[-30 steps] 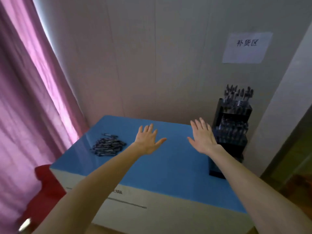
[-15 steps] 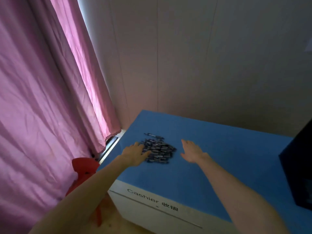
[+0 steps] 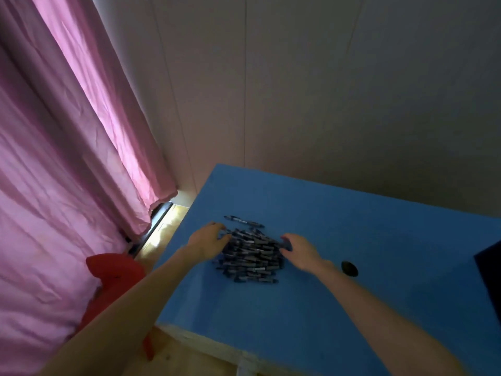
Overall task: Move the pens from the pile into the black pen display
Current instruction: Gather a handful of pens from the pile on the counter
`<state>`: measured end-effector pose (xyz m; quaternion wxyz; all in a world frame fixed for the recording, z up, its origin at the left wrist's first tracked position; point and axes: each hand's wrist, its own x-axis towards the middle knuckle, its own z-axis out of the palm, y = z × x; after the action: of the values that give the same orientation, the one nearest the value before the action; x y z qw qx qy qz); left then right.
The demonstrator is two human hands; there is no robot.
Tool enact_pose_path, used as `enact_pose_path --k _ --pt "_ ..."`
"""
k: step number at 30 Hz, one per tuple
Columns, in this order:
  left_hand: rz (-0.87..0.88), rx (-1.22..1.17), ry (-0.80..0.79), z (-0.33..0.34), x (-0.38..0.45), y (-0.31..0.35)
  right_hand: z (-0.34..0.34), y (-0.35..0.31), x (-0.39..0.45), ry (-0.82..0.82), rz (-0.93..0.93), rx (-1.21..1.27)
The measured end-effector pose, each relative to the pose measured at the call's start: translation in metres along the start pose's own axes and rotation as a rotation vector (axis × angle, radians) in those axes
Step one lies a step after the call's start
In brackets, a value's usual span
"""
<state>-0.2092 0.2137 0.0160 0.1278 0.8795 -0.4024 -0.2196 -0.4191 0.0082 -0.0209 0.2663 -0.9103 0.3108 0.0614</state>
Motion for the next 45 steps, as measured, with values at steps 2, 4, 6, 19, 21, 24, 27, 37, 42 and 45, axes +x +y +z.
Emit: enact_pose_path --k 2,4,6,19,21,24,27,37,42,45 --pt "0.021 -0.014 -0.028 -0.002 0.017 -0.005 0.005 0.006 0.008 -0.002 -0.024 0.005" --pt "0.038 -0.045 -0.040 -0.003 0.034 -0.009 0.006 0.011 0.018 0.007 -0.037 0.029" --pt "0.057 -0.076 -0.047 -0.002 0.047 -0.009 0.006 0.013 0.023 -0.006 -0.050 0.040" --pt "0.249 0.029 -0.182 0.008 0.094 -0.018 0.005 0.020 0.042 -0.011 -0.085 -0.047" --pt "0.268 0.020 -0.198 0.006 0.097 -0.016 0.005 0.029 0.045 0.032 -0.067 -0.029" --pt "0.276 0.000 -0.221 0.005 0.102 -0.018 0.006 0.039 0.049 0.081 -0.056 0.007" --pt "0.290 -0.029 -0.221 0.006 0.110 -0.019 0.009 0.041 0.053 0.113 -0.061 0.040" --pt "0.323 0.035 -0.224 0.014 0.113 -0.023 0.015 0.033 0.058 0.182 -0.110 0.143" --pt "0.376 0.097 -0.219 0.016 0.114 -0.020 0.014 0.028 0.066 0.156 -0.149 0.155" --pt "0.385 0.118 -0.209 0.017 0.116 -0.019 0.010 0.027 0.073 0.175 -0.148 0.149"
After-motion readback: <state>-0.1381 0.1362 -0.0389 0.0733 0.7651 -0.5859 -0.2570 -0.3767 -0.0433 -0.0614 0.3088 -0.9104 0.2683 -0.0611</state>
